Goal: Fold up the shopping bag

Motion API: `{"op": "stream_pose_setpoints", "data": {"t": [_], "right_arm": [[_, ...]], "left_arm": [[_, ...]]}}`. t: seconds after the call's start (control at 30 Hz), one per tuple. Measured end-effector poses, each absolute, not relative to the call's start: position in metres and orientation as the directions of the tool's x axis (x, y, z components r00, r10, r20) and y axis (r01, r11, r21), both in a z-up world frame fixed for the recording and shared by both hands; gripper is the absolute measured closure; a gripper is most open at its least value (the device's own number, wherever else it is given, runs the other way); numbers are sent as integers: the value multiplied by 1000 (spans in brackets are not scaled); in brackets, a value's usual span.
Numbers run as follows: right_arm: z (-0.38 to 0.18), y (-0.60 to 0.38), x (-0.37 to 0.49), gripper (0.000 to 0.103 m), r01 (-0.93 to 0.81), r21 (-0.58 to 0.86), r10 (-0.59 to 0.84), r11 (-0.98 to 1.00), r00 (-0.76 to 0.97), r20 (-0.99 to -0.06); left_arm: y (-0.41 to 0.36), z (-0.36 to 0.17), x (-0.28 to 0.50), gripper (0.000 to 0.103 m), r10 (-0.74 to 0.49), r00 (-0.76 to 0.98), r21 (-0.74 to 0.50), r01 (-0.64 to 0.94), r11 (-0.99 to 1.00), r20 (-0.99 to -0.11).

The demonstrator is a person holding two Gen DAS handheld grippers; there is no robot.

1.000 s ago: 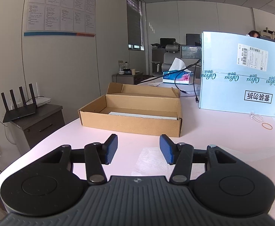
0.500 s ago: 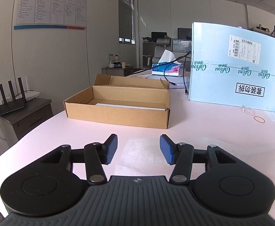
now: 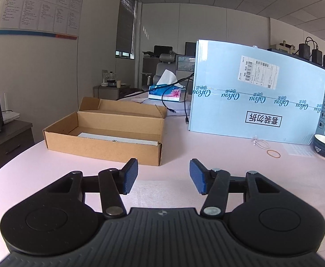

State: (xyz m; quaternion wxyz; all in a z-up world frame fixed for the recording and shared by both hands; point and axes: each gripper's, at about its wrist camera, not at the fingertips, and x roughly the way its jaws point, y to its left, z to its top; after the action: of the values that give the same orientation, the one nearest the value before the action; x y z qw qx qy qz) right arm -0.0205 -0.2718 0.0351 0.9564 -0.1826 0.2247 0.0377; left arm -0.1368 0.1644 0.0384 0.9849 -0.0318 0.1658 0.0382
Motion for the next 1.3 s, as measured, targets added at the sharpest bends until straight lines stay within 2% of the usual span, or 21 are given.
{"op": "stream_pose_setpoints", "data": {"t": [0.03, 0.13, 0.3, 0.47, 0.57, 0.6, 0.63, 0.7, 1.0, 1.17, 1.23, 1.3], "right_arm": [[36, -273, -21, 70, -170, -306, 11, 937, 889, -458], [35, -278, -18, 68, -205, -237, 50, 950, 846, -531], [23, -289, -1, 63, -171, -123, 57, 978, 777, -627], [11, -291, 4, 60, -161, -64, 82, 985, 759, -646], [5, -290, 6, 71, -164, -51, 92, 985, 756, -648], [4, -287, 5, 77, -172, -66, 90, 983, 760, -644], [3, -285, 4, 89, -179, -73, 91, 981, 762, -641], [2, -281, 2, 100, -175, -94, 77, 980, 769, -634], [40, -286, -13, 102, -73, -90, 31, 993, 913, -406], [69, -309, -20, 102, 42, -25, -47, 999, 958, -282], [66, -318, -14, 102, 71, -9, -70, 997, 948, -311], [51, -322, -2, 102, 80, -11, -78, 997, 917, -392]], "left_arm": [[165, 38, -136, 50, 68, 941, -48, -89, 995, -331], [170, 33, -133, 49, 83, 933, -48, -106, 993, -350], [185, 24, -130, 48, 104, 910, -78, -147, 986, -401], [196, 19, -132, 48, 101, 897, -103, -160, 982, -430], [196, 17, -133, 47, 99, 894, -106, -160, 981, -437], [196, 16, -134, 47, 97, 894, -107, -159, 981, -438], [196, 16, -134, 47, 95, 894, -108, -158, 982, -438], [193, 15, -134, 47, 84, 895, -114, -148, 982, -439], [185, 26, -139, 47, 81, 907, -87, -128, 988, -414], [179, 33, -140, 47, 75, 919, -78, -114, 990, -388], [177, 31, -138, 47, 68, 916, -75, -106, 991, -396], [175, 26, -134, 47, 64, 907, -70, -102, 992, -416]]}}
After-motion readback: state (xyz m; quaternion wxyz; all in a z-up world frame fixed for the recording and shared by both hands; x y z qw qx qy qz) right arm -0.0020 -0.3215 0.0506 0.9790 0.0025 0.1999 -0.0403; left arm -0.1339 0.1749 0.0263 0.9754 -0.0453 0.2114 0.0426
